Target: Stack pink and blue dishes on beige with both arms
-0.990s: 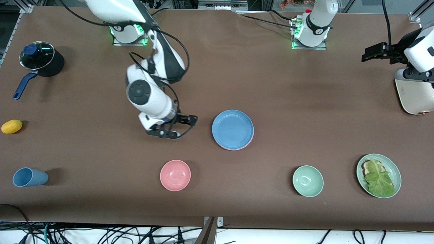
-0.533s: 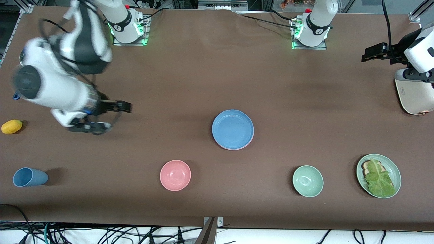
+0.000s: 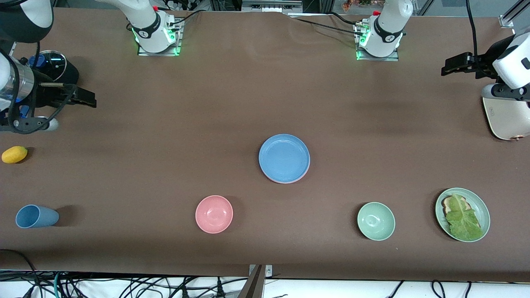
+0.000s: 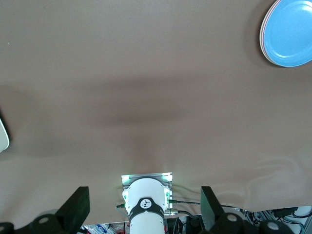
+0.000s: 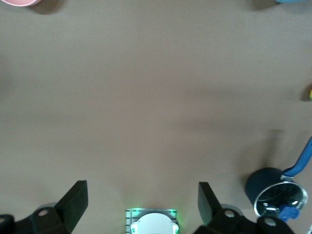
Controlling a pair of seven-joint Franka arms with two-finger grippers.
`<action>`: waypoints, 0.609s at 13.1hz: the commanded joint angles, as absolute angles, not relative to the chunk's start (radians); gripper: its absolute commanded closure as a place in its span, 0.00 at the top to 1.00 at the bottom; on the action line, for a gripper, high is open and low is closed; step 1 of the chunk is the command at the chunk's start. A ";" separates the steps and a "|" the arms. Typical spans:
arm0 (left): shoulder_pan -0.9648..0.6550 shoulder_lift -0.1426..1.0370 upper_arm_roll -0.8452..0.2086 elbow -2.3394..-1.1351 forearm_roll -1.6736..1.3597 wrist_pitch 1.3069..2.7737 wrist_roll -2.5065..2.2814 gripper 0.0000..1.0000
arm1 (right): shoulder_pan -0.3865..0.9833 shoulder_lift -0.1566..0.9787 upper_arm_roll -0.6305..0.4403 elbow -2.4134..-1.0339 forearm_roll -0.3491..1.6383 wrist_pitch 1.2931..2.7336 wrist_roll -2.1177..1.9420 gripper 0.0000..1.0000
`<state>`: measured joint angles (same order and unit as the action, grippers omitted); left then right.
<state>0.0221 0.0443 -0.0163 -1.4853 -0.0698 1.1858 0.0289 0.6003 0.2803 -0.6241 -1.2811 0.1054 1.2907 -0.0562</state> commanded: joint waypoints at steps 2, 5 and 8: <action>0.017 0.051 -0.017 -1.442 -0.048 1.172 0.032 1.00 | 0.343 0.198 -0.341 -1.344 0.045 1.302 -0.069 1.00; 0.015 0.051 -0.018 -1.442 -0.048 1.172 0.032 1.00 | 0.125 0.063 -0.090 -1.532 -0.003 1.454 -0.063 1.00; 0.015 0.051 -0.020 -1.440 -0.048 1.173 0.034 1.00 | 0.035 -0.063 -0.011 -1.719 -0.015 1.583 -0.057 1.00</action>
<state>0.0211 0.0443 -0.0169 -1.4668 -0.0698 1.1858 0.0289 0.0806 0.0731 -0.0604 -1.5420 0.0028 1.4983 -0.0578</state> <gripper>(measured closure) 0.000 0.000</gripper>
